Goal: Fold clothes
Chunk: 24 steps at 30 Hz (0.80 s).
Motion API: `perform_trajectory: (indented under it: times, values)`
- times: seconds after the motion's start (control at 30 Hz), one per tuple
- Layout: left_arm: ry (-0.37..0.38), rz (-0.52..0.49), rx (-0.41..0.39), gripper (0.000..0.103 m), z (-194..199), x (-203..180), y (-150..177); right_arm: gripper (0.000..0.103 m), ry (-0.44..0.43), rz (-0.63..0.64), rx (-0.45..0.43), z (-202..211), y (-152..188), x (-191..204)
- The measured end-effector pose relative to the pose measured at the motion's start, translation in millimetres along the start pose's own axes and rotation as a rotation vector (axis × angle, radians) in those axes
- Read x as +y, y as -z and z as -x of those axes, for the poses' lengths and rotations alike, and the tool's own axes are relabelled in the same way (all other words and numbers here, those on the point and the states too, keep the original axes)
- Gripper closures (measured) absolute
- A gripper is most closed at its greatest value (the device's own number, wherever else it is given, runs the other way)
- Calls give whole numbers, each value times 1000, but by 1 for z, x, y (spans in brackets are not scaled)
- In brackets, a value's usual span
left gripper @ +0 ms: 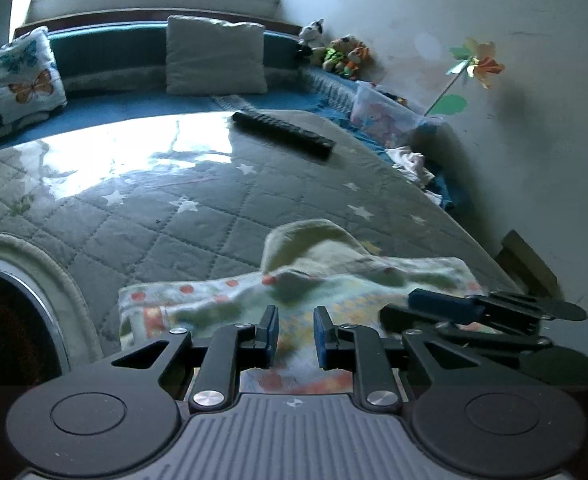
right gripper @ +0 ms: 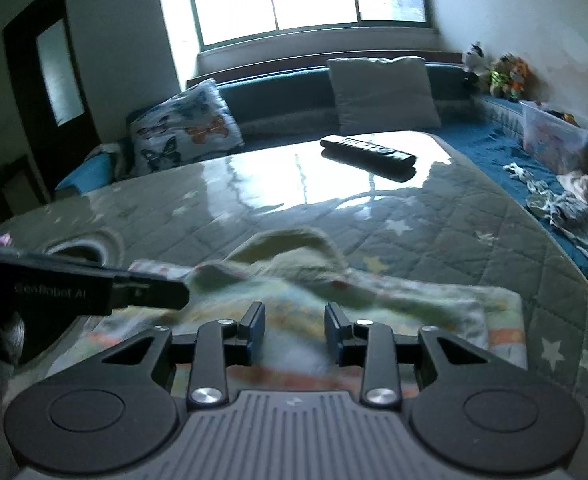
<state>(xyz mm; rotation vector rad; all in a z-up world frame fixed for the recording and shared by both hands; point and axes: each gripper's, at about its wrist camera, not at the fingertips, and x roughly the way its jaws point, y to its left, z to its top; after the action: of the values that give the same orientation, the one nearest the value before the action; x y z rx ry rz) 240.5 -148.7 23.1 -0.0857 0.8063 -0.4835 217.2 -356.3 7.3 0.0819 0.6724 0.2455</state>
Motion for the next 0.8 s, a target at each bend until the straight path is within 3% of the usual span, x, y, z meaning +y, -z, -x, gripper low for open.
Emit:
perform_trajectory:
  times: [0.5, 0.8]
  values:
    - [-46, -102, -24, 82, 37, -19, 61, 64, 21, 178, -5, 52, 60, 45]
    - [-59, -63, -36, 81, 50, -11, 71, 61, 41, 73, -48, 66, 71, 36]
